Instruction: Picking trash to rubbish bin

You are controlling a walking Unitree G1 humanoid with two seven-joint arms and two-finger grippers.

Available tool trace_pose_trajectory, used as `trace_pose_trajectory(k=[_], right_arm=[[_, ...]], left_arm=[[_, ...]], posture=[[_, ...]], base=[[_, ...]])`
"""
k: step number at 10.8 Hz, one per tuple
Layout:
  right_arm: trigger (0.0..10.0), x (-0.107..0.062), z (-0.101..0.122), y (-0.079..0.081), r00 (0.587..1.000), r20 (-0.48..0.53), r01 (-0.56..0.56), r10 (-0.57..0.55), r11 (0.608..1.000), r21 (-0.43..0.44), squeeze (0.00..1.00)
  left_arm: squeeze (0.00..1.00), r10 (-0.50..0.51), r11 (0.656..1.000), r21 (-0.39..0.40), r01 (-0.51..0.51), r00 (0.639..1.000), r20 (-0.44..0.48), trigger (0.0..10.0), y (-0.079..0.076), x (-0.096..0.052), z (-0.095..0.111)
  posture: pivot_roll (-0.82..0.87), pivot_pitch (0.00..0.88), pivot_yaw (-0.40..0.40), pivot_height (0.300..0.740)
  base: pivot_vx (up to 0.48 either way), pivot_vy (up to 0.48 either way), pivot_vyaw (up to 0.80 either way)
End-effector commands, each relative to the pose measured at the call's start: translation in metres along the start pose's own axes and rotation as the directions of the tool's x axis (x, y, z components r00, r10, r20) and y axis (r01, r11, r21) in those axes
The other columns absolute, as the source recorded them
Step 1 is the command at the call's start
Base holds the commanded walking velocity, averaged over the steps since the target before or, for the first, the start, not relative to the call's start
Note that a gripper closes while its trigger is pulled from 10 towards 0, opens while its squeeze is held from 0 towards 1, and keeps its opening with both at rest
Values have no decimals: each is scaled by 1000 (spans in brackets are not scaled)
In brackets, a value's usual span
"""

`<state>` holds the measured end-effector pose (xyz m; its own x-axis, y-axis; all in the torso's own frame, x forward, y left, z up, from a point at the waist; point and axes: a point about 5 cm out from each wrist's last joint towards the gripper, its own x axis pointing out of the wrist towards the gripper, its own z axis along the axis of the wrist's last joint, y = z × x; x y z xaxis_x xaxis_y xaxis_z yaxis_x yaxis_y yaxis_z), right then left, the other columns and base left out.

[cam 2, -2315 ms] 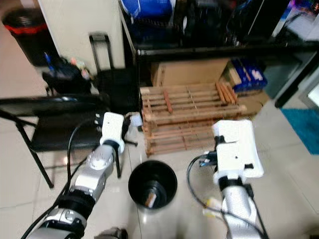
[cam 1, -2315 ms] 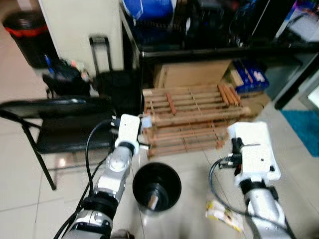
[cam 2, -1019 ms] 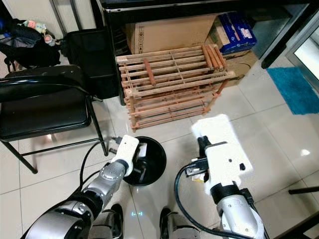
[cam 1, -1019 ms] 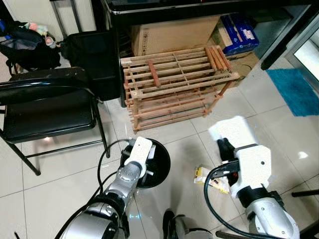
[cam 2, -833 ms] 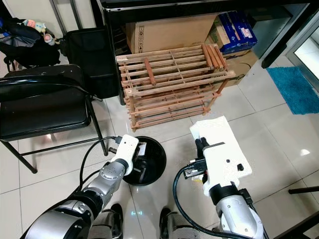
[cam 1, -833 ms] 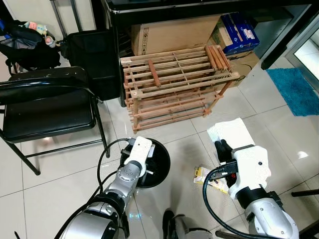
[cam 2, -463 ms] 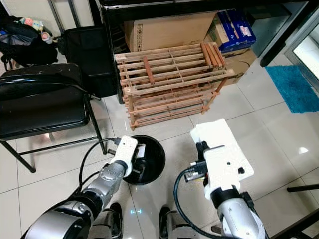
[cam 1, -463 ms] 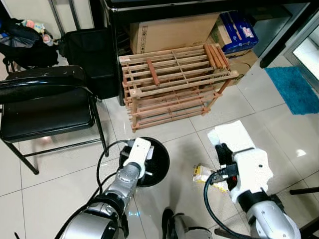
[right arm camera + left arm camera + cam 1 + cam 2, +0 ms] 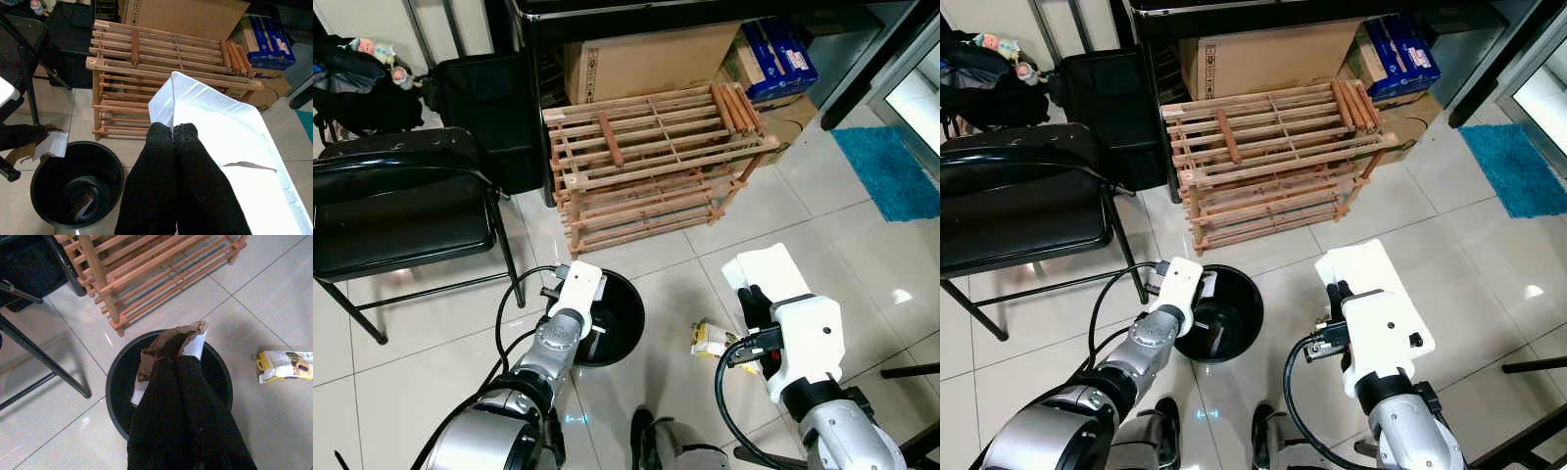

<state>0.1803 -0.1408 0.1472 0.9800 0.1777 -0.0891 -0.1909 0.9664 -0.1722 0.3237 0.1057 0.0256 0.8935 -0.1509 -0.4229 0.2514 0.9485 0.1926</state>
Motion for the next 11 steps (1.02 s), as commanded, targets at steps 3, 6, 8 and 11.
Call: trace_pose_trajectory(k=[3,6,8,11], right_arm=[[10000,-5,2,-4,1000,-7,23,-23,1000,-8,0],[10000,-6,2,-5,999,-7,31,-31,999,-11,0],[10000,-4,2,-6,999,-3,35,-35,999,-13,0],[10000,7,3,-6,1000,19,19,-19,1000,-10,0]], left_arm=[[1000,-1,1000,15,1,1000,-1,10000,-4,1,2],[1000,26,1000,17,-26,1000,3,10000,2,3,8],[1000,35,999,14,-36,999,15,10000,3,3,10],[1000,77,997,-6,-77,994,78,10000,8,4,21]], posture=[[-103,291,-138,740],[-105,293,-138,740],[-99,285,-137,740],[-46,272,-135,740]], base=[[0,0,0],[0,0,0],[0,0,0],[0,0,0]])
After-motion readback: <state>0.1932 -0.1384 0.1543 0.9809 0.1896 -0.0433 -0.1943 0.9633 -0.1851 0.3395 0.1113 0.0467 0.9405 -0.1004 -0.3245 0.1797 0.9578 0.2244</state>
